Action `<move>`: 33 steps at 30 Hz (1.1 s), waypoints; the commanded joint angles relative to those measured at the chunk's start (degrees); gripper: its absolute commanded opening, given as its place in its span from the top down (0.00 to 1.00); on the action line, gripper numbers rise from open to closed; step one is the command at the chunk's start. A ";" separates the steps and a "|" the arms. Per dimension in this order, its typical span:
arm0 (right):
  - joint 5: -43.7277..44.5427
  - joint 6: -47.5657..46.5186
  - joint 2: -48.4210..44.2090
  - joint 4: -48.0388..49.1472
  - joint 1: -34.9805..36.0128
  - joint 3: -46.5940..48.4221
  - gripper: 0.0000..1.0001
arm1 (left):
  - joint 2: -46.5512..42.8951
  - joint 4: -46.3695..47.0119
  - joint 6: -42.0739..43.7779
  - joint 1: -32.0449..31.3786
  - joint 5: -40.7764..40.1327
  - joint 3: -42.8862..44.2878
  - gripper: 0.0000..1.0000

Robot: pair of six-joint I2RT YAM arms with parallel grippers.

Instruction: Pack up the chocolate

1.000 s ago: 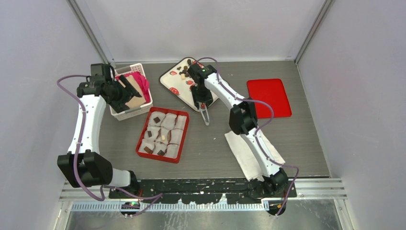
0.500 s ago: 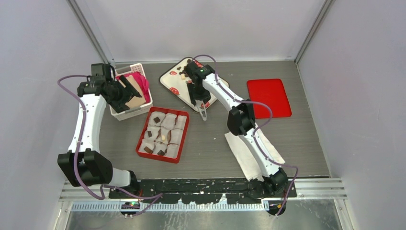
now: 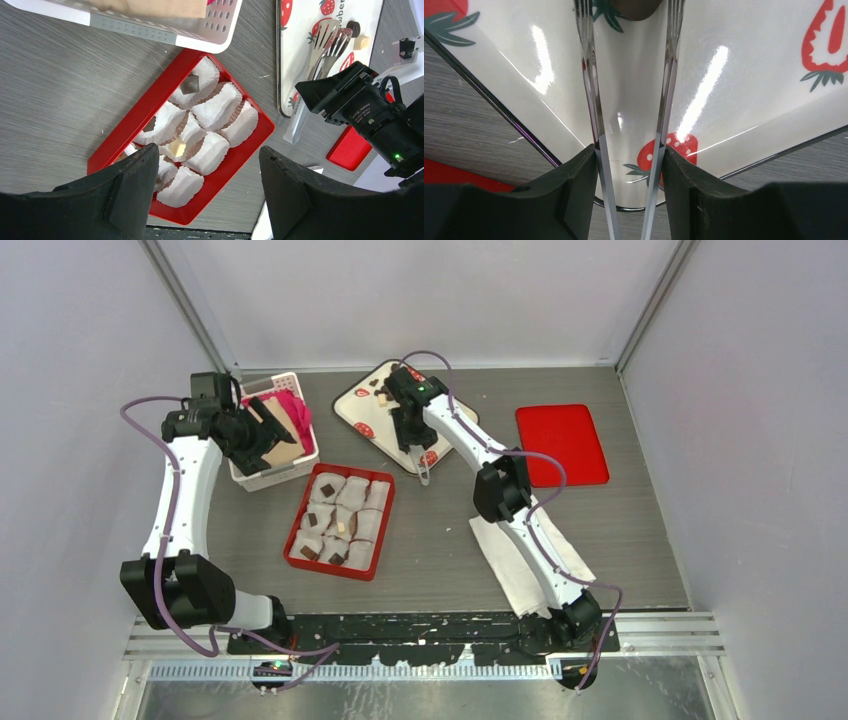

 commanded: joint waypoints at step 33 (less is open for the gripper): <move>-11.09 -3.34 -36.51 4.12 4.90 -31.44 0.95 | -3.01 1.89 -0.84 0.43 0.41 -0.02 0.26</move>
